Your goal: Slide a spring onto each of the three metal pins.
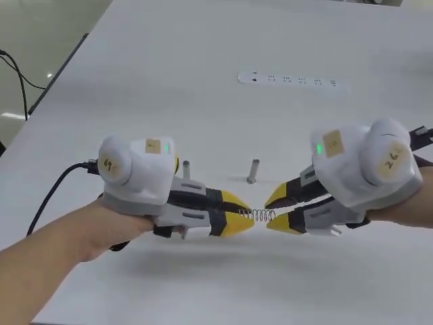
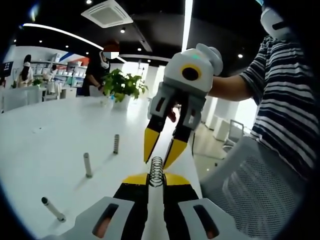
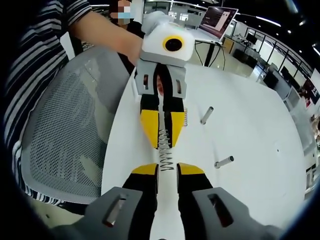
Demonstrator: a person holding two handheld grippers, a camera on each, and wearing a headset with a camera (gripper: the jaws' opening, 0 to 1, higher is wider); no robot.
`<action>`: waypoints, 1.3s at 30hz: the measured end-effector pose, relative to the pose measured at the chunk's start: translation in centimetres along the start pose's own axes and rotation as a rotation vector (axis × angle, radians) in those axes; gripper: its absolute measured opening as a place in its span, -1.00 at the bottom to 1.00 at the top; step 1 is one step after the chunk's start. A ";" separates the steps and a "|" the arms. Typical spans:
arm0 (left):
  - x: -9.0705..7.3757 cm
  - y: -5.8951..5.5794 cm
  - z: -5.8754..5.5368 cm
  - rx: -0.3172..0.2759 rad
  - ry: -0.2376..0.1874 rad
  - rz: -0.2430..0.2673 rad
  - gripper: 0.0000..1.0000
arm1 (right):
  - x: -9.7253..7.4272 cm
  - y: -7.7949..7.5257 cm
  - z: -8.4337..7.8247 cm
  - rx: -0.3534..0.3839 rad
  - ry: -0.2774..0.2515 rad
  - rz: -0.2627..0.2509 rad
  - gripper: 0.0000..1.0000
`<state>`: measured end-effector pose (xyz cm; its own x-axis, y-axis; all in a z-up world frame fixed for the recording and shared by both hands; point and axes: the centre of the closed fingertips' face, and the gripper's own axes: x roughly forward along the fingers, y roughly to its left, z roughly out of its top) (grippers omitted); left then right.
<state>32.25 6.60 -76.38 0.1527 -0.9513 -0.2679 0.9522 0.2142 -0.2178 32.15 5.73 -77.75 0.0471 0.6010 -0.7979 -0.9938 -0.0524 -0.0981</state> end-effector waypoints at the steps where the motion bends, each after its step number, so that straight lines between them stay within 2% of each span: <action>1: 0.0 -0.1 0.0 0.003 0.001 -0.003 -0.95 | 0.0 0.0 -0.1 0.000 -0.002 -0.002 -0.77; 9: 0.1 -0.3 -0.2 0.008 0.009 -0.021 -0.95 | 0.2 0.5 -0.3 -0.003 -0.011 0.015 -0.84; 23: 0.0 -0.5 -0.4 0.039 0.029 -0.025 -0.95 | -0.2 0.6 0.1 -0.056 -0.026 0.001 -0.85; 39: -0.2 -0.4 -0.9 0.040 0.046 -0.028 -0.95 | -0.7 0.6 1.2 -0.049 -0.070 0.004 -0.85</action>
<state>31.62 6.95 -77.11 0.1144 -0.9454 -0.3053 0.9659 0.1777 -0.1883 31.36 6.21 -76.52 0.0344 0.6546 -0.7552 -0.9878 -0.0927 -0.1254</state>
